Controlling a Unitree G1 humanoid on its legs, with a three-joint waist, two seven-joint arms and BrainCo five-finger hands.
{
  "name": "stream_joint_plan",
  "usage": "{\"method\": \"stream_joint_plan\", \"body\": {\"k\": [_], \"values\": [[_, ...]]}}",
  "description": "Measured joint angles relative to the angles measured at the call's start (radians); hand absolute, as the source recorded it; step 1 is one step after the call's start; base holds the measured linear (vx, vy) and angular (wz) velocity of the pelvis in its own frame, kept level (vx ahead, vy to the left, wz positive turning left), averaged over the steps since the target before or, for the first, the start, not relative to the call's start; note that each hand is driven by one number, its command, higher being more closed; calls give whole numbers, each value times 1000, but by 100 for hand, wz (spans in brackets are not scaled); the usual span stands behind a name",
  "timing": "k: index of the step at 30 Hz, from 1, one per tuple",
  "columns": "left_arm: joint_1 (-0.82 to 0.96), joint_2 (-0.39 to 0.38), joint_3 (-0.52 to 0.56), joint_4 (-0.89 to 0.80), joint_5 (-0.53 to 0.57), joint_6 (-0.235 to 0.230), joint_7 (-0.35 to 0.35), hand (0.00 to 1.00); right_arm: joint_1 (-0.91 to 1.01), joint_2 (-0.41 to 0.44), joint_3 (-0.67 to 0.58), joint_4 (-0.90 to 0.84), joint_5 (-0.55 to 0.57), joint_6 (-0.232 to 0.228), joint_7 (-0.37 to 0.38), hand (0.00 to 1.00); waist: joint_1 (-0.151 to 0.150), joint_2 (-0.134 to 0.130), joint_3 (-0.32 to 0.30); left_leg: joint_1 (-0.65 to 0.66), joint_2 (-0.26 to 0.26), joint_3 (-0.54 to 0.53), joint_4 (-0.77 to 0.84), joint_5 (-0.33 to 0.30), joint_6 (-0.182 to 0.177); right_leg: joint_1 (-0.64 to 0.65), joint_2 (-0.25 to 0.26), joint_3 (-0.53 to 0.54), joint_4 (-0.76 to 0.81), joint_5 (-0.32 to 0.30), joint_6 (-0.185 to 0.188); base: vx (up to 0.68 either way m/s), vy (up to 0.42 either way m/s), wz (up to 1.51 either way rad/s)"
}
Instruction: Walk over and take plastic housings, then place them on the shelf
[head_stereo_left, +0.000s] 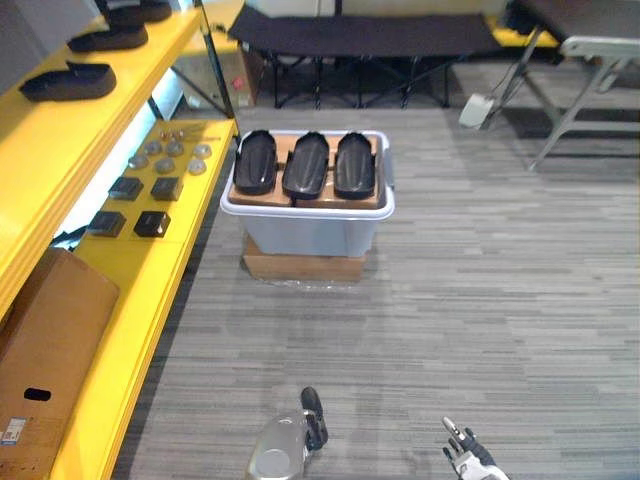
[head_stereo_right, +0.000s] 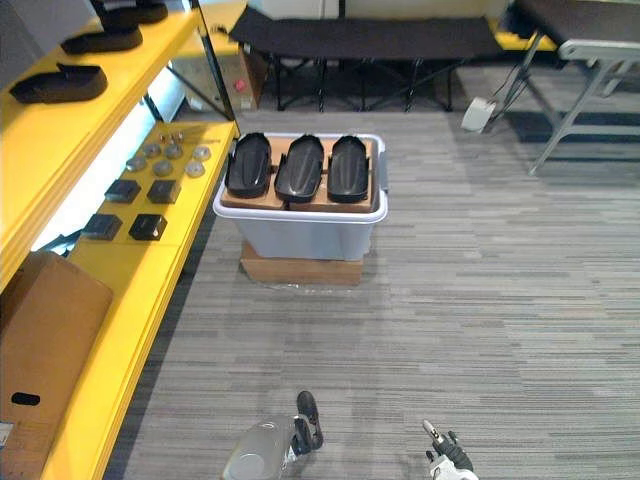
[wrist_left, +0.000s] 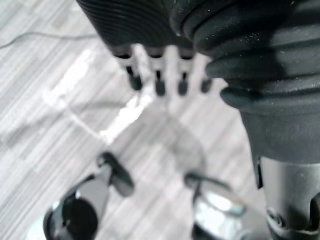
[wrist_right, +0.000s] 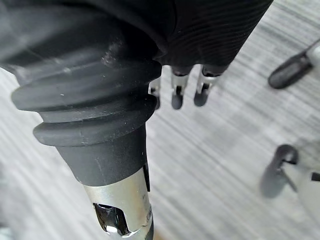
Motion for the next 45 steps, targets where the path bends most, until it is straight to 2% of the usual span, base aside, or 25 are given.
{"method": "stream_joint_plan", "body": {"k": [1,2,3,4,5,7,9,10,12,13,16,17,18,19,21,23,24,25,26,28,30,32,34,37,45], "values": [[-1,5,1,1,32,-3,3,0,0,9,-4,19,6,7,6,0,-1,-5,-1,43,-11,0,-32,-8,3,-54,-16,-3,153,9,84,404,168,3],[-5,11,-2,-4,78,-14,5,0,2,25,-3,43,14,10,11,0,-5,-11,1,96,-27,-15,-63,-21,-3,-144,-56,-5,386,58,238,388,143,16],[-8,25,-4,-7,96,-18,7,0,3,36,-3,54,14,11,13,0,-16,-23,2,113,-35,-28,-65,-31,-8,-183,-72,-12,473,53,232,370,103,47],[-31,52,-28,-13,103,-36,11,0,8,61,-5,68,14,12,19,0,-26,-42,8,150,-48,-43,-71,-34,-12,-242,-114,-31,557,5,200,342,69,52],[-64,67,-51,-14,96,-51,10,0,7,61,-9,69,1,-2,24,0,-26,-41,18,186,-50,-48,-74,-36,-15,-275,-133,-42,518,-53,168,332,51,58],[-133,82,-88,-24,77,-65,2,0,16,61,-10,75,-8,-28,20,0,-35,-37,18,224,-37,-92,-79,-53,-41,-288,-136,-54,325,-79,127,279,-32,55],[-218,83,-100,-30,20,-82,2,0,31,64,-13,70,-7,-44,15,0,-41,-36,17,248,-24,-154,-91,-95,-55,-328,-149,-31,135,-51,118,268,-109,66],[-254,72,-89,-37,-18,-83,1,0,53,72,-21,50,-20,-51,16,0,-44,-36,17,250,-14,-174,-77,-117,-59,-350,-158,-15,70,-4,104,181,-116,55],[-257,28,-36,-60,-64,-79,-1,0,85,85,-25,24,-50,-63,15,0,-56,-30,7,251,8,-202,-30,-167,-75,-375,-157,3,41,58,78,230,-168,46],[-241,0,-12,-68,-68,-77,1,0,110,88,-16,13,-65,-62,9,0,-52,-29,-16,247,19,-210,1,-194,-100,-387,-145,2,33,83,72,306,-208,29],[-194,-17,58,-91,-64,-62,6,0,136,99,-9,2,-59,-58,-3,0,-45,-45,-39,232,28,-228,124,-283,-147,-329,-114,-13,3,78,54,346,-257,25],[-194,-34,90,-81,-61,-57,8,0,141,88,-12,-5,-40,-59,-13,0,-58,-18,-42,179,66,-246,275,-329,-171,-294,-93,-40,-8,109,22,456,-404,64],[-190,-40,93,-78,-57,-48,7,0,142,82,-11,-8,-33,-59,-20,0,-59,1,-46,130,95,-245,381,-328,-177,-280,-80,-58,-17,103,17,401,-315,63],[-173,-60,130,-68,-60,-45,4,0,147,56,-10,-28,-23,-59,-33,0,-39,34,-48,39,160,-232,562,-317,-190,-227,-60,-72,-44,114,4,378,-209,25],[-162,-58,142,-63,-55,-41,-1,0,137,42,-13,-53,-13,-66,-39,0,-26,37,-53,43,192,-191,503,-319,-187,-176,-79,-74,-67,114,4,310,-122,1],[-153,-45,137,-58,-25,-42,-21,0,128,41,-14,-92,-2,-82,-38,0,-28,36,-53,58,212,-190,336,-289,-202,-138,-110,-85,-73,110,10,227,-51,0],[-151,-40,132,-54,12,-46,-25,0,127,40,-15,-108,9,-84,-39,0,-28,36,-54,69,220,-189,218,-202,-199,-127,-126,-92,-71,92,39,234,53,2],[-143,-40,120,-47,35,-61,-16,0,128,24,-20,-108,11,-83,-39,0,-30,41,-57,72,222,-202,123,-35,-194,-112,-136,-100,-69,53,73,235,88,6],[-142,-40,116,-43,38,-66,-13,0,126,15,-27,-95,13,-81,-40,0,-31,43,-58,76,213,-223,108,-47,-249,-106,-140,-107,-64,41,85,282,208,36],[-143,25,40,-45,95,-87,9,0,132,53,-53,-29,15,-79,-25,0,-44,-35,-84,110,111,-245,-28,-4,-235,-104,-222,-148,-69,42,104,232,213,65],[-156,64,-11,-51,91,-102,68,0,118,90,-53,9,-10,-81,-1,0,-39,-87,-87,129,55,-251,-141,51,-225,-104,-257,-176,-105,56,127,127,113,43],[-169,77,-51,-52,27,-99,103,0,108,108,-50,27,-76,-82,14,0,-38,-99,-84,150,21,-268,-226,95,-216,-97,-269,-200,-129,70,137,74,63,35],[-184,76,-81,-64,-24,-85,106,0,94,114,-49,46,-92,-88,6,0,-35,-94,-81,175,8,-274,-289,128,-211,-94,-274,-206,-135,76,140,34,45,23],[-202,52,-143,-70,29,-86,92,0,66,104,1,47,-93,-107,-38,0,-33,-77,-65,173,0,-299,-295,128,-210,-76,-275,-232,-144,87,137,-18,13,18],[-211,76,-200,-70,36,-83,101,0,38,94,62,56,-38,-98,-60,0,-32,-94,-45,164,0,-318,-296,126,-217,-55,-262,-263,-192,69,109,-38,-29,6]]}}
